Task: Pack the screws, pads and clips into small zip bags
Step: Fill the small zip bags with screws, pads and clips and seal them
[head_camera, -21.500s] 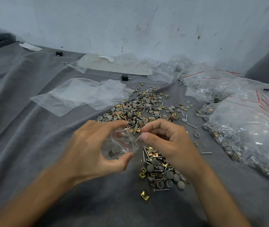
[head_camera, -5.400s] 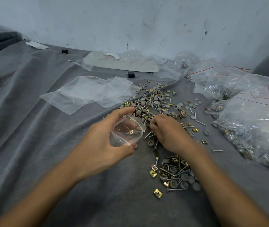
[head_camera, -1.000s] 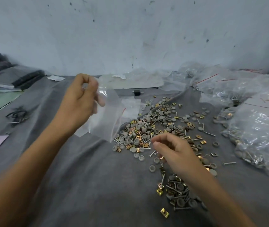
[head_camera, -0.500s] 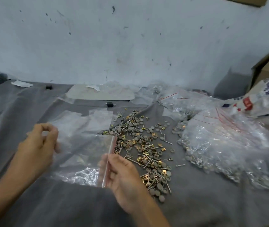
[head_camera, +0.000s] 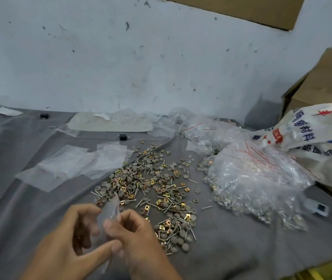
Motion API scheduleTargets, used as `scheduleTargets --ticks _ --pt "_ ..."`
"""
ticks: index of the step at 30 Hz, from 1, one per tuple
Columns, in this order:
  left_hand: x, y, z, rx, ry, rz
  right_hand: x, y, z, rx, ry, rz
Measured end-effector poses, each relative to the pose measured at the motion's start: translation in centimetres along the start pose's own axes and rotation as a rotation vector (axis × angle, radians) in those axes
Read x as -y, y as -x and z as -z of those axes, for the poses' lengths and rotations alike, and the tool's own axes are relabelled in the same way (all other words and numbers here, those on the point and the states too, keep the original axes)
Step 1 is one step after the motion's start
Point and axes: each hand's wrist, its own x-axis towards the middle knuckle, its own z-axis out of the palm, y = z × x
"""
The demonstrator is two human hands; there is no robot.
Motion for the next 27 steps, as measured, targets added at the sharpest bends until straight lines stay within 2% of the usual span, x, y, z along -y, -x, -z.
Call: scheduleTargets --ticks 4,7,13,15,18,21,24,27 --pt "-0.3 0.7 0.0 0.058 -0.022 0.085 0.5 1.4 -0.1 0.054 0.031 0.0" --pt "-1.2 0.7 0.7 0.058 -0.029 0.127 0.6 2.0 -0.1 0.052 0.092 0.069" --pt "-1.7 0.6 -0.4 -0.041 -0.065 0.152 0.2 2.2 0.4 -0.095 0.4 0.309" --pt "-1.6 0.3 -0.6 -0.167 -0.149 0.157 0.4 2.4 1.0 -0.164 0.545 0.389" --pt "-2.8 0.2 -0.1 -0.397 -0.336 0.086 1.0 2.8 1.8 -0.296 0.784 0.506" --pt "-3.8 0.6 -0.3 -0.325 -0.414 -0.082 1.6 2.7 1.6 -0.304 0.843 0.474" --pt "-4.3 1.1 -1.0 -0.232 -0.473 -0.088 1.4 2.1 0.9 -0.232 0.853 0.382" --pt "-4.8 1.6 -0.9 -0.385 -0.527 -0.118 1.0 1.2 1.4 -0.275 0.988 0.428"
